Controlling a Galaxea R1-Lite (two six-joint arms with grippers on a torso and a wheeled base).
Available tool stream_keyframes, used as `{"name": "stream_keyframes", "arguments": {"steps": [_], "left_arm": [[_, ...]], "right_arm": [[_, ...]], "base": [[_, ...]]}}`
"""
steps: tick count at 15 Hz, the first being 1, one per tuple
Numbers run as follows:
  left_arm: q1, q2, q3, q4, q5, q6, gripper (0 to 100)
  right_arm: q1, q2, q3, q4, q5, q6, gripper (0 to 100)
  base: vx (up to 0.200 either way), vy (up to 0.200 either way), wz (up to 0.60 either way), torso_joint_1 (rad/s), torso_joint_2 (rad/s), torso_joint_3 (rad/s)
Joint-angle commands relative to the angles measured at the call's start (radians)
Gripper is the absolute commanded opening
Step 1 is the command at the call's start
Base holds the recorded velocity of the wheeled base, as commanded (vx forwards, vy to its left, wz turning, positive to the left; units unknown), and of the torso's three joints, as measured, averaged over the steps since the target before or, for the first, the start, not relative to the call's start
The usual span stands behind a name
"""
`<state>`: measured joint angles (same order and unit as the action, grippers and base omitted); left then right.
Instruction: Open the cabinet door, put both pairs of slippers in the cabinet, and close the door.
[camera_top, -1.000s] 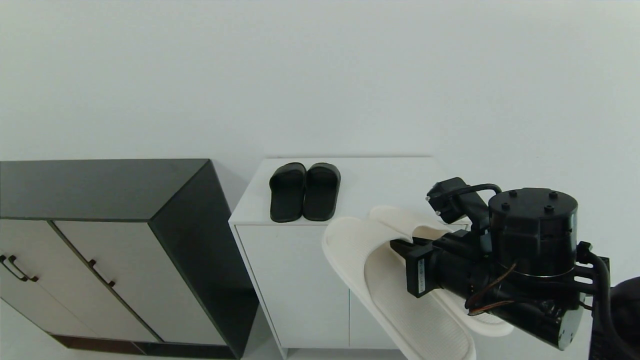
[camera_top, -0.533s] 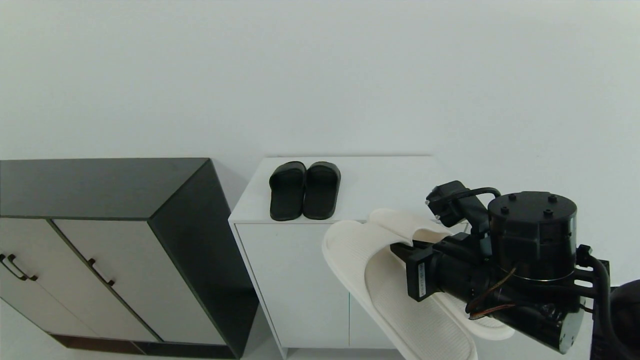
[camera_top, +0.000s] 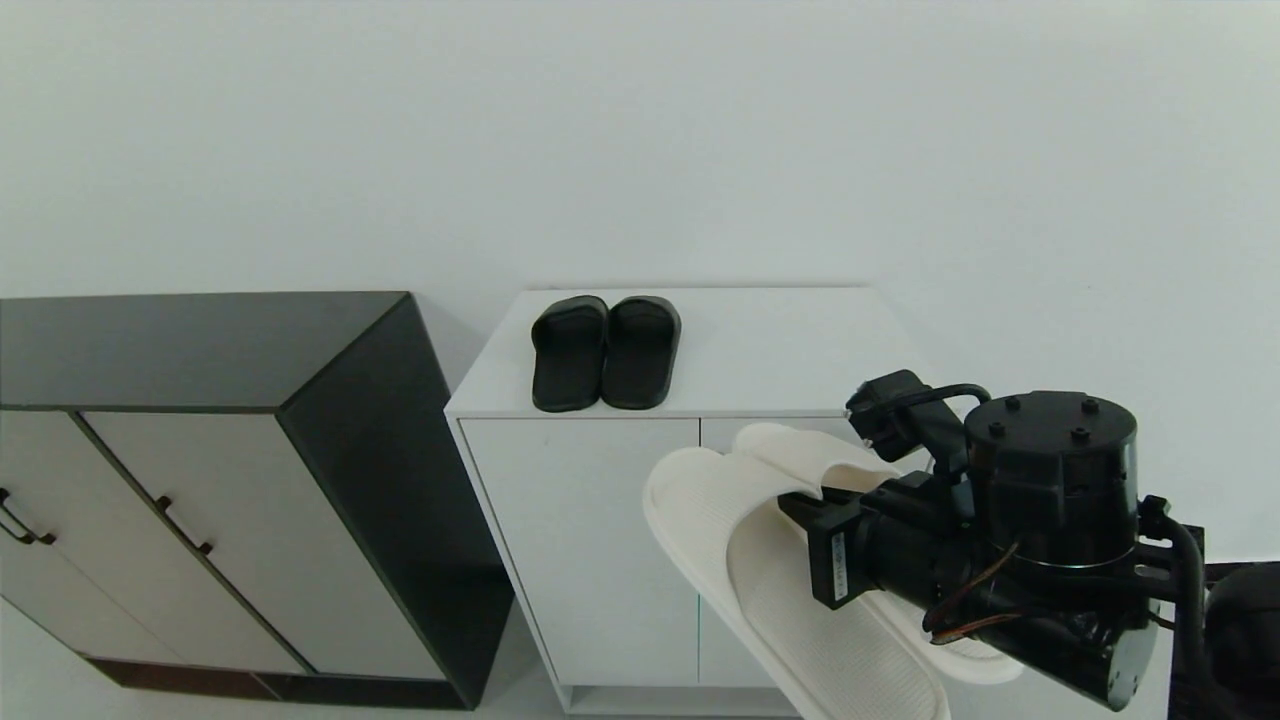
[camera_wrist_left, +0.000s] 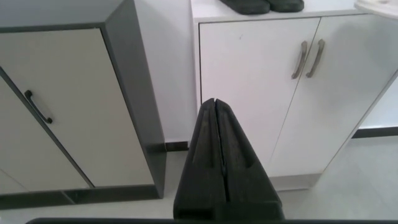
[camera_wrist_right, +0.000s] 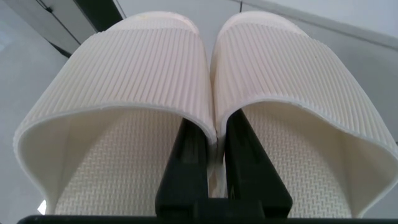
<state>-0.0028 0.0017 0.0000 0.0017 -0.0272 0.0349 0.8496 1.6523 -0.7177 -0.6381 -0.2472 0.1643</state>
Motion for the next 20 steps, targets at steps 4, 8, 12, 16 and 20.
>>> {"name": "stream_keyframes", "arguments": {"steps": [4,8,12,16,20], "left_arm": [[0.000,0.001,0.000,0.000,0.007,-0.012,0],[0.000,0.001,0.000,-0.002,0.006,-0.050,100],[0.000,0.001,0.000,-0.003,0.009,-0.047,100],[0.000,0.001,0.000,-0.002,0.004,-0.039,100],[0.000,0.001,0.000,-0.002,0.003,-0.026,100]], "right_arm": [[0.002,0.007,0.003,-0.002,0.000,0.000,0],[0.002,0.014,0.009,-0.002,0.000,0.000,0],[0.003,0.017,0.021,-0.015,0.000,0.000,0],[0.006,0.046,0.047,-0.060,0.025,-0.006,0],[0.011,0.063,0.083,-0.132,0.025,-0.025,0]], "base": [[0.000,0.000,0.00,-0.210,0.50,0.285],[0.000,0.000,0.00,-0.220,0.54,0.315],[0.000,0.000,0.00,-0.200,0.52,0.315],[0.000,0.000,0.00,-0.179,0.49,0.315],[0.000,0.000,0.00,-0.151,0.48,0.328]]}}
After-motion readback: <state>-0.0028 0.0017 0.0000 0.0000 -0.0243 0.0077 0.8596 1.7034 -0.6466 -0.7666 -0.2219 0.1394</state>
